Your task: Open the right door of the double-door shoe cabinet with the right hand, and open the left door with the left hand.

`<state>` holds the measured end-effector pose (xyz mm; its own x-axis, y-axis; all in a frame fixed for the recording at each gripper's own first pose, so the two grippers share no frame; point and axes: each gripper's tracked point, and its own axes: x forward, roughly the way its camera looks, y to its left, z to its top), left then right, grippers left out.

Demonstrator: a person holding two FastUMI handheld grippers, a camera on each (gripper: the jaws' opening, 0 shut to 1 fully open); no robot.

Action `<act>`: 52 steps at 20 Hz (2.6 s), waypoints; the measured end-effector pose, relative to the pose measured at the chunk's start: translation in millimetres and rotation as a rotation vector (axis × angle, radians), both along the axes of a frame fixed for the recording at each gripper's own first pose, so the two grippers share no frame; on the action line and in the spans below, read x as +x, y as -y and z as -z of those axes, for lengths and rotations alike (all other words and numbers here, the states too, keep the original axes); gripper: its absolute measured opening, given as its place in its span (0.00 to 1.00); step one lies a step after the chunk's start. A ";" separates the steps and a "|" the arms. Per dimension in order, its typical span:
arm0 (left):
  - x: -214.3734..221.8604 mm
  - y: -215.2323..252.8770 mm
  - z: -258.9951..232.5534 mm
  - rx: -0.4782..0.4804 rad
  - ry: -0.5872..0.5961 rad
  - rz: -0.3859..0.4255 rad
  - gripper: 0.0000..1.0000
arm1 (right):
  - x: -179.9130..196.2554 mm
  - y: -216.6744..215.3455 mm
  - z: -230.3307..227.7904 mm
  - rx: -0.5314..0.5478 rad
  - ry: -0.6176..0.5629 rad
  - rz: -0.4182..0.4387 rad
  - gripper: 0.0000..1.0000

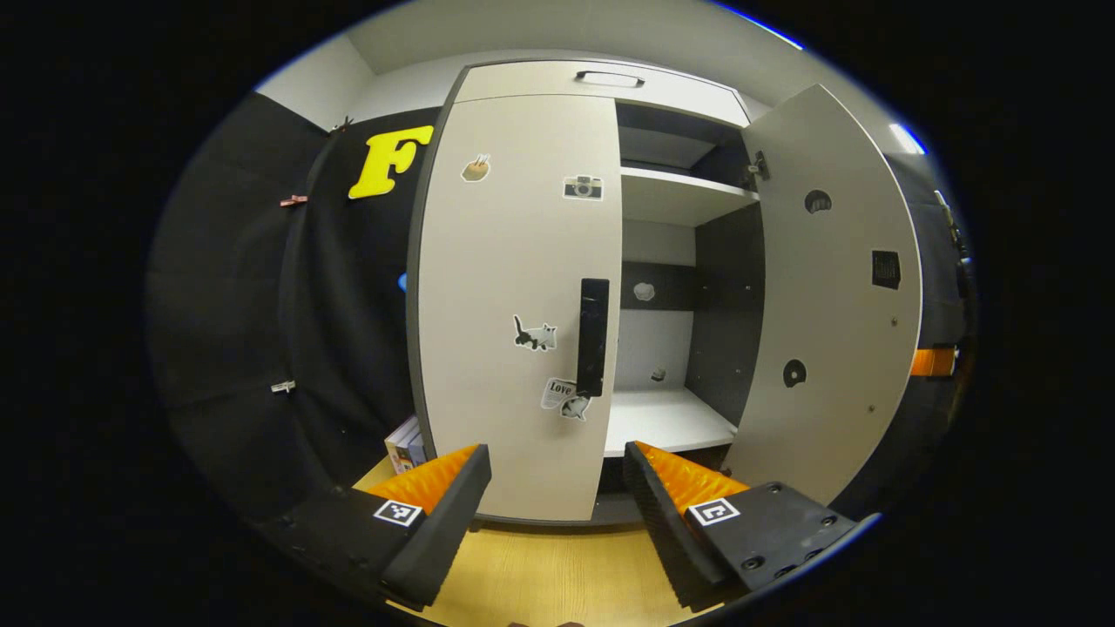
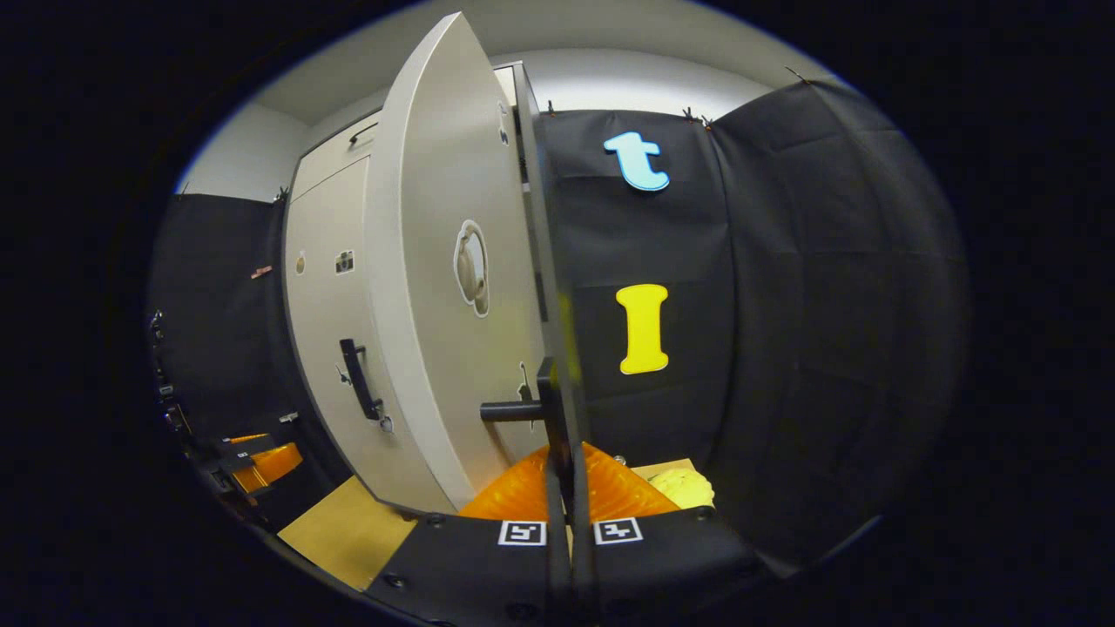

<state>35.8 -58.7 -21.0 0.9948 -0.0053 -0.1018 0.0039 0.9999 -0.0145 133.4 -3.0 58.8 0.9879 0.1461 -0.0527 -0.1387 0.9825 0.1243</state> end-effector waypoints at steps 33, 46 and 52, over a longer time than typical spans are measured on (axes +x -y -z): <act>150.4 17.8 -67.7 -0.026 0.170 0.093 0.95 | -90.0 58.0 79.4 0.007 -0.026 0.399 0.91; 187.3 23.0 -32.1 -0.047 0.056 0.043 0.58 | -75.0 36.8 79.2 -0.021 -0.017 0.336 0.91; 187.5 29.5 -31.6 -0.057 0.078 0.048 0.34 | -71.0 28.3 84.1 -0.005 -0.017 0.290 0.91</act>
